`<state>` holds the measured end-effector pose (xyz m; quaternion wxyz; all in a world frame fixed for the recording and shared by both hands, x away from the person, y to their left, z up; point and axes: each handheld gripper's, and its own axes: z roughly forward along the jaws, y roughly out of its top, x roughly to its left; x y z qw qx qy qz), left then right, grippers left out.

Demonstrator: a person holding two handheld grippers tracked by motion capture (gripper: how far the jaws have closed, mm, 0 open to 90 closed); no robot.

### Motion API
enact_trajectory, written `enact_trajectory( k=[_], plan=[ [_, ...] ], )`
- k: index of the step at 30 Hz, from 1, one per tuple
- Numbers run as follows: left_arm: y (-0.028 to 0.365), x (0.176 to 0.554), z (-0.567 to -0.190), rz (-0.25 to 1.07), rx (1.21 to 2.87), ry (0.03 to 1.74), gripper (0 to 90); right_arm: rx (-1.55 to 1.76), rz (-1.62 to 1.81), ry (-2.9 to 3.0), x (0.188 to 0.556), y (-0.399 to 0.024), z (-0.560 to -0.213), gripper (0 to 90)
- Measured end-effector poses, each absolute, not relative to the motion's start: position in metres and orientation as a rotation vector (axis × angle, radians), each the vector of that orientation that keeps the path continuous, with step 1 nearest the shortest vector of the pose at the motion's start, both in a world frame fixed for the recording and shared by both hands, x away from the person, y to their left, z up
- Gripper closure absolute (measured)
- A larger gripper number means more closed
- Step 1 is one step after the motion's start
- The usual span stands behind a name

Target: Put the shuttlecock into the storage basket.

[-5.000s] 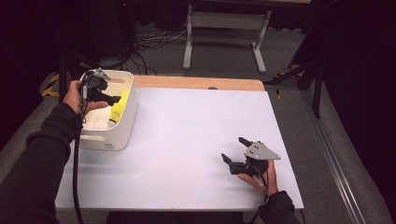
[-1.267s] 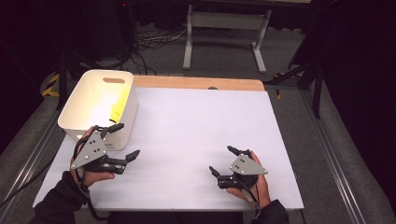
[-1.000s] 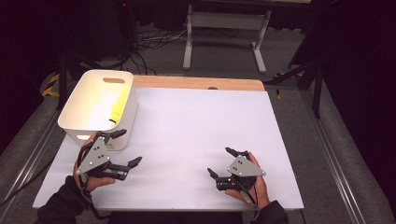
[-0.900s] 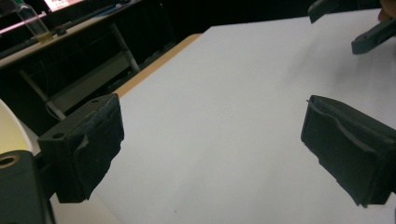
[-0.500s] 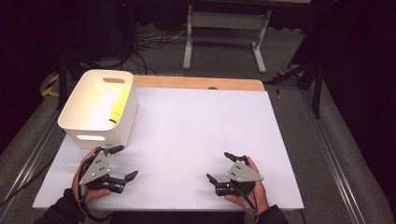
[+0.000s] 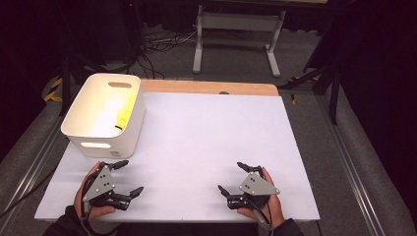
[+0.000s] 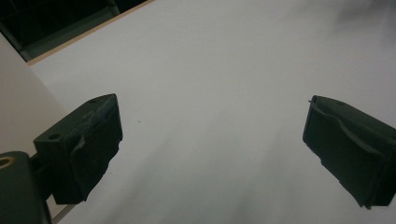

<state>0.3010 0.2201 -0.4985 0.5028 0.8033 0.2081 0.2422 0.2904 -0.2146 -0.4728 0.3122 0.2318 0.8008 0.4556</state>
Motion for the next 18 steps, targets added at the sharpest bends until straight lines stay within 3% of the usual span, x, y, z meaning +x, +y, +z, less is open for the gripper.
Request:
enact_trajectory(
  k=[18],
  plan=[
    [0.2176, 0.3017, -0.4986, 0.572, 1.957, 0.488, 5.5, 0.634, 1.207, 2.103, 0.2910, -0.2151, -0.4736, 10.0]
  ],
)
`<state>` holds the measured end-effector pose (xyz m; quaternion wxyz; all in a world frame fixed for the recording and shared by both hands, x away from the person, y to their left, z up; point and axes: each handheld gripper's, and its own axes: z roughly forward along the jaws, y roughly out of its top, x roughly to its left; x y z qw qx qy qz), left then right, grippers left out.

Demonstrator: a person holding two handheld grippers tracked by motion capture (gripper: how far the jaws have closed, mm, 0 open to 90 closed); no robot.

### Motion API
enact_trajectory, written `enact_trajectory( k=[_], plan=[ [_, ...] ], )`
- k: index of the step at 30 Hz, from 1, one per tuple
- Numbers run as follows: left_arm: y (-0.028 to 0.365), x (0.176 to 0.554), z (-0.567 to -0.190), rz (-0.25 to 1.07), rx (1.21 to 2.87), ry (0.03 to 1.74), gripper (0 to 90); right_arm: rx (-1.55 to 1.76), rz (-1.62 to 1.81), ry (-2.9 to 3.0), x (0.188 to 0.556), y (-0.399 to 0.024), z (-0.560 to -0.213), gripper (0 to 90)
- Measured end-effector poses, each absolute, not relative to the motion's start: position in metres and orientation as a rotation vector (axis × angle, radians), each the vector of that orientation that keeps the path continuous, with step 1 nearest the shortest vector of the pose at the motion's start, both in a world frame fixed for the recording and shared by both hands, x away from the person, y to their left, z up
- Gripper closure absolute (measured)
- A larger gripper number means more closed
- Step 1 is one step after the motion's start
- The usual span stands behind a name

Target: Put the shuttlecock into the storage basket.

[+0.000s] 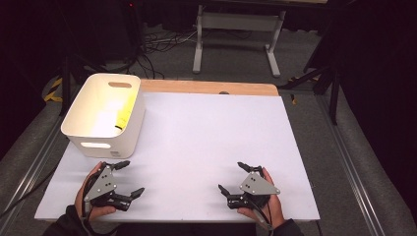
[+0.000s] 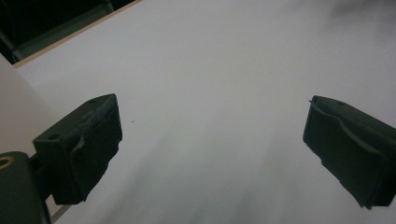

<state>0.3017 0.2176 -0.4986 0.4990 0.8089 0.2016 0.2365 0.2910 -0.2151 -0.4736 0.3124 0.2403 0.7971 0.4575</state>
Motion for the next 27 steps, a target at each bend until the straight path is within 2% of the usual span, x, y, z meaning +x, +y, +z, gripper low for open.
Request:
enact_trajectory(
  k=[17, 27],
  plan=[
    [0.2119, 0.3034, -0.4980, 0.539, 2.002, 0.428, 9.1, 0.642, 1.148, 2.111, 0.2895, -0.2143, -0.4751, 11.1],
    [0.2127, 0.3082, -0.4990, 0.535, 2.005, 0.454, 9.0, 0.655, 1.138, 2.124, 0.2932, -0.2169, -0.4789, 10.6]
  ],
)
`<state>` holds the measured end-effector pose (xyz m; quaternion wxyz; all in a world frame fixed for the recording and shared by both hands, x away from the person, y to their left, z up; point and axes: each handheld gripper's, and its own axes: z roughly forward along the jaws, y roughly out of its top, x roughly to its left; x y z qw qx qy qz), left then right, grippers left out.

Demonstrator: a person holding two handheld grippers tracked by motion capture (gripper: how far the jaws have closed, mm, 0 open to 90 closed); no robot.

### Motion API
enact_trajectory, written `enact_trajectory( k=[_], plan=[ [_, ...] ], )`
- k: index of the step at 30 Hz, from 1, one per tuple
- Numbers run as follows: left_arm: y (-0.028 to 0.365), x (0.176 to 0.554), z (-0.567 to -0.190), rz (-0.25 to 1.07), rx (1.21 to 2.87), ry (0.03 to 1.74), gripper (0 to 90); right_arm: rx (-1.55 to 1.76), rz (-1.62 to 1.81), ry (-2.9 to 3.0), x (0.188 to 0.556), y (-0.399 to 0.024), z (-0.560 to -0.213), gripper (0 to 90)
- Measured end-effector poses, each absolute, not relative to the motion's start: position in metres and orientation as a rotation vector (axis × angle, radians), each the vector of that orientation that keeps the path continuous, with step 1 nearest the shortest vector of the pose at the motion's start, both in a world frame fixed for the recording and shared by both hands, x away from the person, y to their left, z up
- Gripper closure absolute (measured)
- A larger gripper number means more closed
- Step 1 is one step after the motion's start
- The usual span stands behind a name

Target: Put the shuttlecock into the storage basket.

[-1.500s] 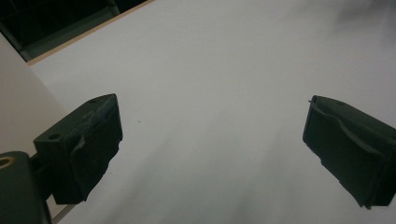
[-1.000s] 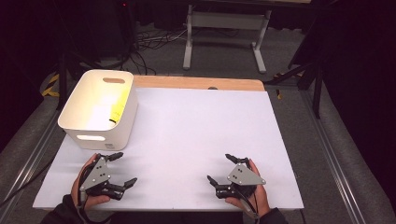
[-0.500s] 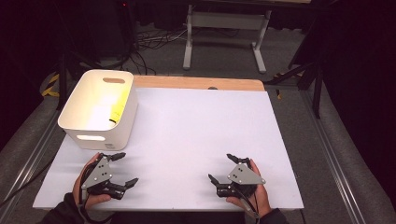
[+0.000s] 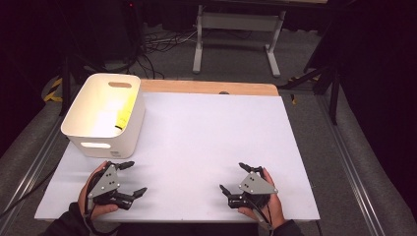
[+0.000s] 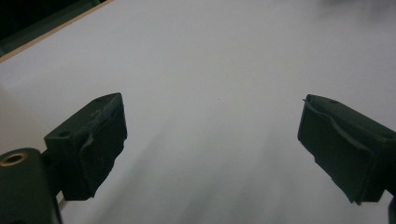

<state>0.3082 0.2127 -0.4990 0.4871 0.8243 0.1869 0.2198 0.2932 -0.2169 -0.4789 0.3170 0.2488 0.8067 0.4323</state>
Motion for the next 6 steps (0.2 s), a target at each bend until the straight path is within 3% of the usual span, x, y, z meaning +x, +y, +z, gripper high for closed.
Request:
enact_trajectory(
  k=[6],
  plan=[
    [0.2121, 0.3094, -0.4992, 0.543, 2.010, 0.474, 9.1, 0.665, 1.142, 2.113, 0.2926, -0.2205, -0.4779, 10.6]
  ],
)
